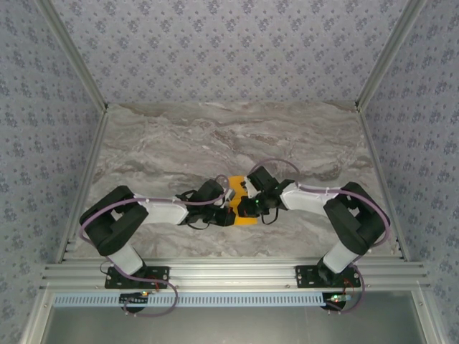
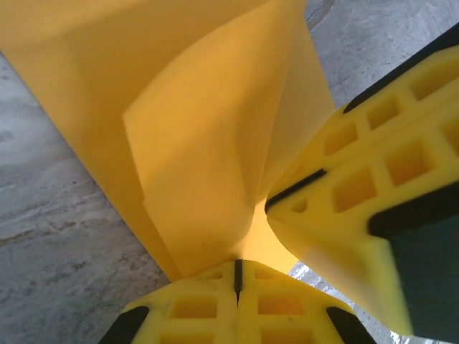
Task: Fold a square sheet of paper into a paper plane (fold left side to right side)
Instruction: Fold the triangle a second time at the center of the table.
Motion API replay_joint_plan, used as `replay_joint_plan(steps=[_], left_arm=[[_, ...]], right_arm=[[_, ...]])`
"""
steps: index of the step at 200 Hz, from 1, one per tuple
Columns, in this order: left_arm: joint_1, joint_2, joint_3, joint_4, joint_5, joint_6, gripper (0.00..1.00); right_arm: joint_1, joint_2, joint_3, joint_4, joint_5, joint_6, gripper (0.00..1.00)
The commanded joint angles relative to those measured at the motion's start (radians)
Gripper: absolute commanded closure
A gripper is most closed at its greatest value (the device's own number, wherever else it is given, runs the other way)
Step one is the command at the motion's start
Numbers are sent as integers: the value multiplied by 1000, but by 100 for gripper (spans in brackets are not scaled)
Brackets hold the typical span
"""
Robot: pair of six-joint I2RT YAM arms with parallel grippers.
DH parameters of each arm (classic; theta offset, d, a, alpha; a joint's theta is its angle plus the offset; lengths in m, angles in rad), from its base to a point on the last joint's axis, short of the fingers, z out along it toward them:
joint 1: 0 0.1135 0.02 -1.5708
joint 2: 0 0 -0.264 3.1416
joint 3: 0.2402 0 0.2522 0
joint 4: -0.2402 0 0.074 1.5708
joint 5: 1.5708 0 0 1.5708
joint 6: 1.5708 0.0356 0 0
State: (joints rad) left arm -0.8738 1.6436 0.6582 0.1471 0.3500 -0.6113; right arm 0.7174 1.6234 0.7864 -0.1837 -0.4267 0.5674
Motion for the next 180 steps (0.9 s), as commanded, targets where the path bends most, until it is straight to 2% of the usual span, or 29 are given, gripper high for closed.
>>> replay_joint_plan(steps=[1, 42, 98, 180], left_arm=[[-7, 13, -21, -142, -64, 22, 96], [-7, 15, -22, -148, -71, 24, 97], [-7, 12, -20, -159, -79, 25, 97], [-7, 13, -17, -165, -85, 27, 98]], right_arm=[[7, 28, 24, -10, -6, -11, 100], [8, 62, 44, -10, -10, -17, 100], [-19, 15, 44, -35, -12, -32, 100], [-19, 90, 74, -55, -2, -51, 100]])
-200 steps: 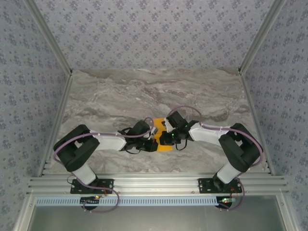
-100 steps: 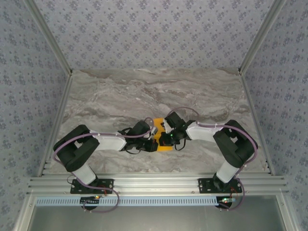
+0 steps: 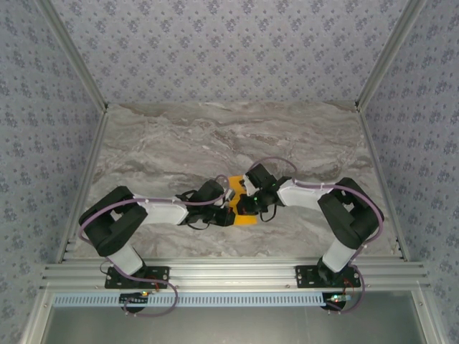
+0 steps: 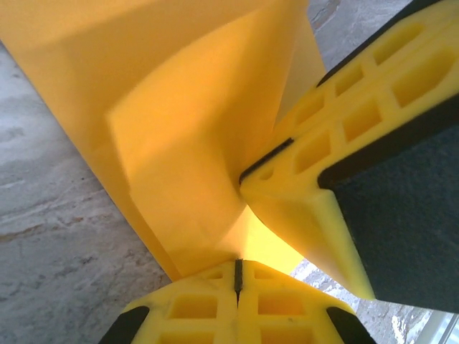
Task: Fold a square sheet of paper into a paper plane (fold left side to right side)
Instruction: Fold the triangle a second time at the center of the table.
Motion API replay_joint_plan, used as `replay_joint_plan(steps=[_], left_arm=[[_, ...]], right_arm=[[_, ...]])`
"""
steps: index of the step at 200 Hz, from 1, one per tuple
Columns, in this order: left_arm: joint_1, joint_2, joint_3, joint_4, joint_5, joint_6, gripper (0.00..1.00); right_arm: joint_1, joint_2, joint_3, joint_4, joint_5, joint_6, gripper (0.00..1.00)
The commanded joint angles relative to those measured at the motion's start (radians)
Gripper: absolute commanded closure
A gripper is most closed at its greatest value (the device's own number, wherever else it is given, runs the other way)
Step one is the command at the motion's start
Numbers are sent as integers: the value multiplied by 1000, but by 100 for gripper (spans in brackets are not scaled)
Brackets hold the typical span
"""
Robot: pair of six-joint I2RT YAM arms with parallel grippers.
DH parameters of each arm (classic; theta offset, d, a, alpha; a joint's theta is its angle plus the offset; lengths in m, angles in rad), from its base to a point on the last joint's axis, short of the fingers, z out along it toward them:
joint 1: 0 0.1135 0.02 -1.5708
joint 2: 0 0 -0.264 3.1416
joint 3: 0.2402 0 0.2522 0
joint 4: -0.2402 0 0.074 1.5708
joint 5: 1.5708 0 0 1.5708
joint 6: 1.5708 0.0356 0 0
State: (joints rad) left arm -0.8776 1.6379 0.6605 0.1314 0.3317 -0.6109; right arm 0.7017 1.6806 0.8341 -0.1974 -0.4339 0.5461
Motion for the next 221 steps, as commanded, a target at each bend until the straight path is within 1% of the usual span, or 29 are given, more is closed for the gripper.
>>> replay_joint_plan(steps=[1, 44, 108, 175, 221], left_arm=[[-3, 20, -19, -149, -67, 26, 98], [-4, 21, -19, -157, -72, 28, 98], [-3, 37, -33, -147, -76, 25, 99], [-4, 37, -44, -138, -78, 22, 99], [-3, 32, -50, -135, -80, 19, 99]], right_arm=[[-4, 33, 27, -43, 5, -30, 100], [-14, 61, 39, -84, 35, -59, 100], [-85, 73, 67, -128, 30, -135, 100], [-169, 133, 124, -167, 5, -202, 100], [-212, 145, 145, -202, 6, -243, 100]])
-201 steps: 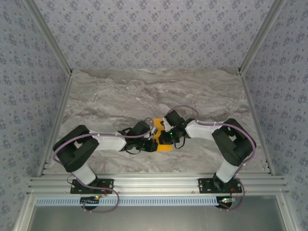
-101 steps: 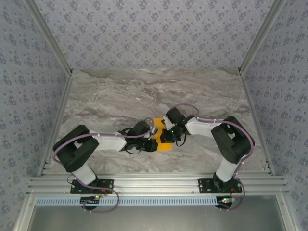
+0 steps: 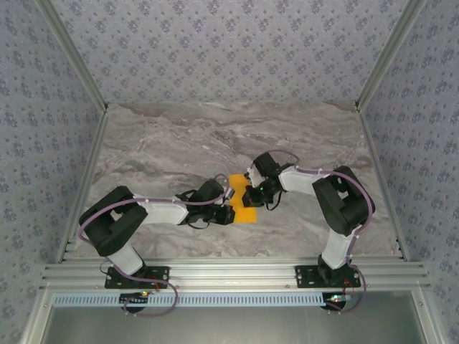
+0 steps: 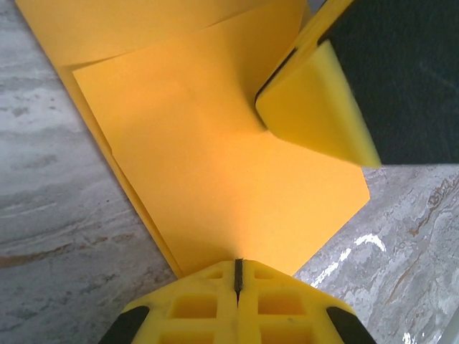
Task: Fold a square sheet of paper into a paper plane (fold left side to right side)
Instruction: Fold the triangle a second time at the center of the table.
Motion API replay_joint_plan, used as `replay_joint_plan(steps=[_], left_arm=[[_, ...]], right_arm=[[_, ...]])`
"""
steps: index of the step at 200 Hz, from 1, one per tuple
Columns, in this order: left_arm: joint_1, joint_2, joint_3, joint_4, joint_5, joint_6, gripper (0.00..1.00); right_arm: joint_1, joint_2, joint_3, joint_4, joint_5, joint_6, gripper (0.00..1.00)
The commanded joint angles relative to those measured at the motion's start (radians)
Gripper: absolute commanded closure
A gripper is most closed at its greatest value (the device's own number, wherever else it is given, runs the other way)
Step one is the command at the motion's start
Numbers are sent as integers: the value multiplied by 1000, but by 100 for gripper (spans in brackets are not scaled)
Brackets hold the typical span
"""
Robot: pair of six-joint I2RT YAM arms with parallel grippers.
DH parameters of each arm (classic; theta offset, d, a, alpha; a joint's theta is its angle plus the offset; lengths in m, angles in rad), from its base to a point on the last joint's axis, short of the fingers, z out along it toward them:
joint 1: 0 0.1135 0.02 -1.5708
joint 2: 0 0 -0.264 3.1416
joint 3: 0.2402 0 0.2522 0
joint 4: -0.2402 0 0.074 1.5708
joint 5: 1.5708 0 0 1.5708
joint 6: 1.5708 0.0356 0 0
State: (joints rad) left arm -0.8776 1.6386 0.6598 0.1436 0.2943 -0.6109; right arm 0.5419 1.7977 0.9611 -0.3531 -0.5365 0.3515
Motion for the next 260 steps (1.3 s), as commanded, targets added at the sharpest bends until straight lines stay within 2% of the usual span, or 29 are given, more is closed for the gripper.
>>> replay_joint_plan(steps=[1, 117, 157, 189, 217, 260], left_arm=[[-3, 31, -49, -147, -43, 19, 99], [-3, 15, -57, -139, -45, 14, 99], [-3, 11, -54, -137, -45, 16, 99], [-3, 3, -48, -132, -40, 16, 99], [-3, -5, -45, -129, -38, 15, 99], [-3, -14, -37, -133, -40, 16, 99]], right_arm=[[-53, 28, 19, -47, 108, -48, 100], [-195, 98, 106, -122, 121, -139, 100], [-230, 75, 115, -145, 125, -160, 100], [-214, -62, 59, -110, 97, -127, 100], [-175, -164, -21, -37, 1, -67, 100], [-66, -135, -78, 87, -85, 20, 100]])
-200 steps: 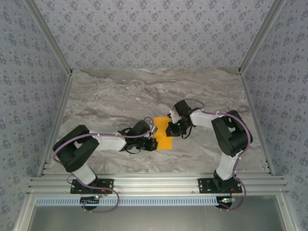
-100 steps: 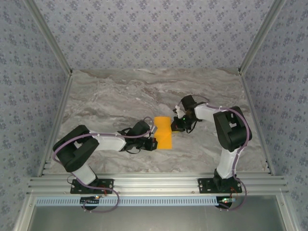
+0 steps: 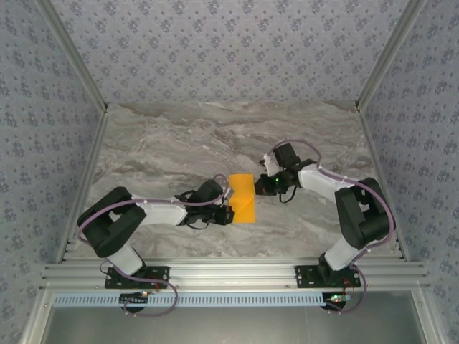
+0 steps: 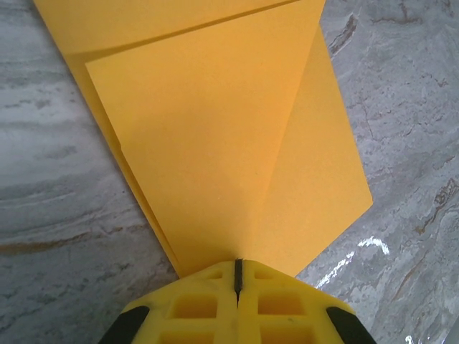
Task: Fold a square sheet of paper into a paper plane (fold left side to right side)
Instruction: Fold the triangle a second time at the center of the table.
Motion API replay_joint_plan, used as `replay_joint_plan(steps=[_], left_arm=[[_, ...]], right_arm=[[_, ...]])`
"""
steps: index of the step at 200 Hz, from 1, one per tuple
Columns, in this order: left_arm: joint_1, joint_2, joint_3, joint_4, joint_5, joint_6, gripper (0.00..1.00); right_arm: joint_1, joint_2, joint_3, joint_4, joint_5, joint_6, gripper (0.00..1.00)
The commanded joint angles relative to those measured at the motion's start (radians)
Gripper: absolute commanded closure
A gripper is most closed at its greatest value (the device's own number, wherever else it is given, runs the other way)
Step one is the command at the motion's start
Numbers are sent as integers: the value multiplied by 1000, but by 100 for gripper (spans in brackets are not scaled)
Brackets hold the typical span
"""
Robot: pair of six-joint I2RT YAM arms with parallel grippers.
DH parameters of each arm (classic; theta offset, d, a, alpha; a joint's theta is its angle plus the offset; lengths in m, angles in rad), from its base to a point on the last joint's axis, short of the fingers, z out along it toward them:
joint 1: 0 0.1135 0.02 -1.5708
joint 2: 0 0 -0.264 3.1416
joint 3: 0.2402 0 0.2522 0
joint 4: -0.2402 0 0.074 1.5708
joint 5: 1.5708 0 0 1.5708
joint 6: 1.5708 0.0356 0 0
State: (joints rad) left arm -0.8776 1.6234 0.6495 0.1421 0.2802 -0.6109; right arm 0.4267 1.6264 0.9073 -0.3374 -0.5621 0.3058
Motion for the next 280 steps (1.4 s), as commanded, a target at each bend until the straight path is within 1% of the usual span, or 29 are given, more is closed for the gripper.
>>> replay_joint_plan(steps=[1, 34, 63, 87, 111, 140, 199, 280], left_arm=[[-3, 1, -27, -131, -26, 16, 99], [-3, 0, -18, -133, -21, 17, 98], [-3, -17, -3, -131, -9, 18, 97], [-3, -52, 29, -134, 17, 20, 96], [-3, -78, 65, -122, 62, 17, 96], [-3, -65, 99, -112, 99, 17, 96], [-1, 43, 135, -93, 95, 27, 95], [3, 63, 94, -122, 53, 39, 95]], right_arm=[[51, 40, -23, 73, -60, 66, 100], [81, 117, 22, 75, -43, 69, 100], [89, 176, 50, 15, 0, 57, 100], [92, 194, 49, -28, 46, 52, 100], [94, 194, 42, -43, 63, 47, 100], [99, 194, 46, -50, 73, 44, 100], [109, 202, 54, -69, 88, 36, 100], [109, 207, 63, -118, 133, 24, 100]])
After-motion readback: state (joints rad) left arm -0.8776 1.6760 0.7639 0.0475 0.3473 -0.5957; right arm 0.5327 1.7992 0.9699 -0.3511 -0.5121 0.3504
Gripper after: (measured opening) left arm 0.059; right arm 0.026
